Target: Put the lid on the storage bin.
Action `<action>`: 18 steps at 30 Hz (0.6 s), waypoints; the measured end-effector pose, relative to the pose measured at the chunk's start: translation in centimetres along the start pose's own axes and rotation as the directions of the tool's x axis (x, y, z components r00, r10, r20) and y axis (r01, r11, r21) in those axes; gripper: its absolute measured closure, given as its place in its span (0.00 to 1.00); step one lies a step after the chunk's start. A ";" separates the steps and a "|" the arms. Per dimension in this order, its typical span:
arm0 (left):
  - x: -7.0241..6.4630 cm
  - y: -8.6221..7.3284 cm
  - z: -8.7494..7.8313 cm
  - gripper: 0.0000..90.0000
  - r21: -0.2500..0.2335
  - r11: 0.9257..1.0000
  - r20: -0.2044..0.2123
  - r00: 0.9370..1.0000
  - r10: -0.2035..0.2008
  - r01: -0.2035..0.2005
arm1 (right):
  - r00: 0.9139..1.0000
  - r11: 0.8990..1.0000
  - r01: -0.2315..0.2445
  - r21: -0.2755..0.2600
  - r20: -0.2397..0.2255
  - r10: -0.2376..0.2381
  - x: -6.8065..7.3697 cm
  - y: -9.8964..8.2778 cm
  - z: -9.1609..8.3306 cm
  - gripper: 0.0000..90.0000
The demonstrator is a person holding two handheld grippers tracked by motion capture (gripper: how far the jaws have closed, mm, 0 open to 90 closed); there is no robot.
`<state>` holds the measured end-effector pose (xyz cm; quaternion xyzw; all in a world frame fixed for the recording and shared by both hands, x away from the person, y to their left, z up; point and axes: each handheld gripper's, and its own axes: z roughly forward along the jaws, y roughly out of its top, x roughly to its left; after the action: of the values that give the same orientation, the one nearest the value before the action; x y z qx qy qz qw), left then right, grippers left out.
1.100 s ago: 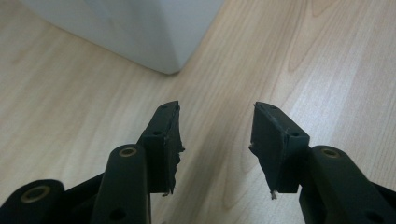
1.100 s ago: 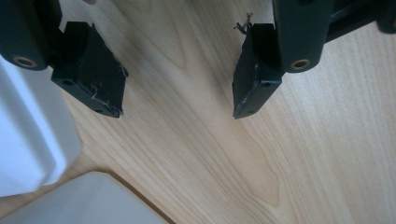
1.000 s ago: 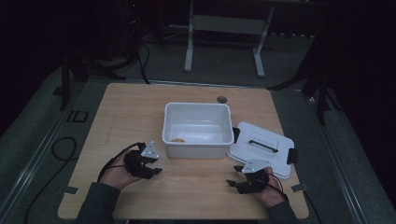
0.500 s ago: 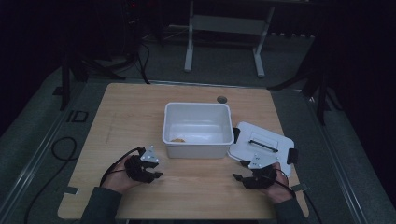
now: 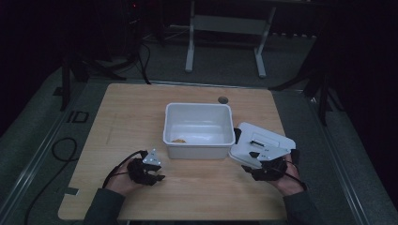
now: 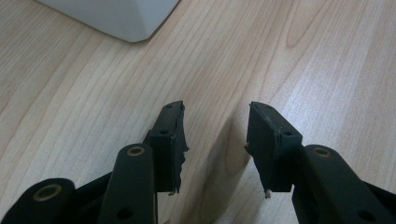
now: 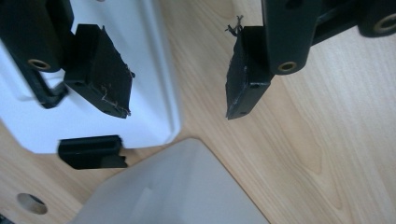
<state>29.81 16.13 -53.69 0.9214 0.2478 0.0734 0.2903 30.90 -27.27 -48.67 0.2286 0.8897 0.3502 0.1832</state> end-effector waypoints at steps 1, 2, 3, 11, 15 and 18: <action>0.0 0.0 0.1 0.63 -0.002 1.000 0.002 1.000 -0.001 0.001 | 1.000 1.000 0.006 0.002 0.001 -0.006 -0.2 0.1 -0.1 0.45; 0.1 0.0 0.1 0.63 -0.002 1.000 0.006 1.000 -0.003 0.003 | 1.000 1.000 0.008 0.006 0.007 -0.008 -0.3 0.2 -0.2 0.45; 0.2 0.0 0.2 0.63 0.001 1.000 0.008 1.000 -0.003 0.003 | 1.000 1.000 0.008 0.008 0.009 -0.008 -0.5 0.3 -0.3 0.45; 0.3 -0.2 0.4 0.63 -0.009 1.000 0.019 1.000 -0.011 0.011 | 0.999 0.999 0.023 0.031 0.031 -0.024 -1.5 0.8 -1.0 0.45; 0.3 -0.2 0.3 0.63 -0.011 1.000 0.017 1.000 -0.009 0.009 | 0.998 0.998 0.033 0.046 0.044 -0.035 -2.1 1.1 -1.4 0.45; 0.3 -0.3 0.4 0.63 -0.018 1.000 0.016 1.000 -0.009 0.010 | 0.998 0.998 0.040 0.057 0.055 -0.043 -2.6 1.3 -1.7 0.45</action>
<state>30.02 16.25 -54.15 0.9181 0.2492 0.0668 0.3008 32.58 -28.70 -46.19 0.2249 0.8983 0.3146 0.2088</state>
